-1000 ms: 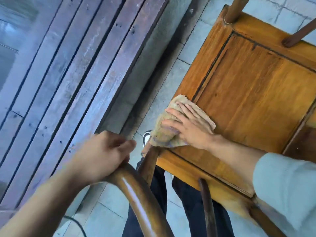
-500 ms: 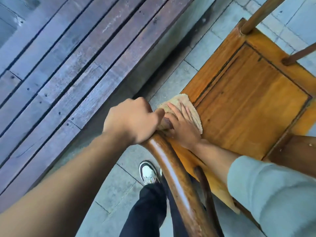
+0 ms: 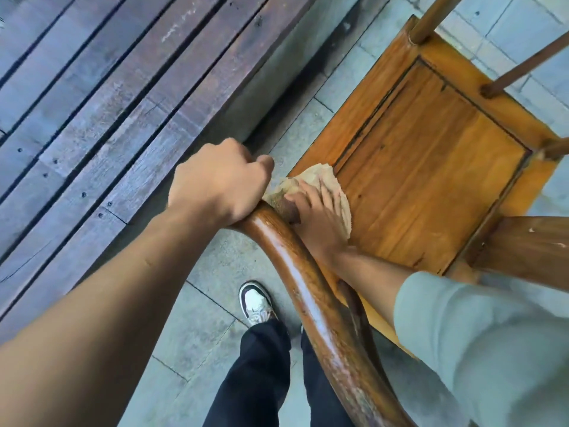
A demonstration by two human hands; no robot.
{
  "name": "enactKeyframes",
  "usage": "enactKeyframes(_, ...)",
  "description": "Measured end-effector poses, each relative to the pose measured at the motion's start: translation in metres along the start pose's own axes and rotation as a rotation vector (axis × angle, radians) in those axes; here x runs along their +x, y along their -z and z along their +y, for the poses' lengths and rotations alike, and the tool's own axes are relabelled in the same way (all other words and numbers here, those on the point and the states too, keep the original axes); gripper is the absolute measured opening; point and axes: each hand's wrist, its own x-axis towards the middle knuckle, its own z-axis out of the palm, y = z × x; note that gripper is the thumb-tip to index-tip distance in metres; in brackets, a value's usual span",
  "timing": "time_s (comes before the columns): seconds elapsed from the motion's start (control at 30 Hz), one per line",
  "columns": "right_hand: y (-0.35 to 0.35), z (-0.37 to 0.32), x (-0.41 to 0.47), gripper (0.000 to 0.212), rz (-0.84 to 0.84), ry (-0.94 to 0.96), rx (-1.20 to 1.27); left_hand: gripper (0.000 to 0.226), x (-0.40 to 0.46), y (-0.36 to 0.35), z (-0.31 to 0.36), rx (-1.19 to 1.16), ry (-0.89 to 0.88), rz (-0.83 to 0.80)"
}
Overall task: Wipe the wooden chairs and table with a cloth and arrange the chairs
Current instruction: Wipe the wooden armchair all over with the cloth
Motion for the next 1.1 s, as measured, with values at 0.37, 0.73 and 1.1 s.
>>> enactKeyframes(0.37,0.002,0.065,-0.058,0.069,-0.185,0.392,-0.255,0.04,-0.073,-0.008,0.058,0.16,-0.433,0.01)
enactKeyframes(0.73,0.008,0.102,-0.046,0.059,0.102,-0.158,-0.001,0.036,-0.074,-0.018,0.07,0.343,-0.495,-0.02)
enactKeyframes(1.1,-0.003,0.148,-0.148,0.057,-0.153,-0.128,-0.005,0.05,-0.079,-0.018,0.081,0.259,-0.395,-0.067)
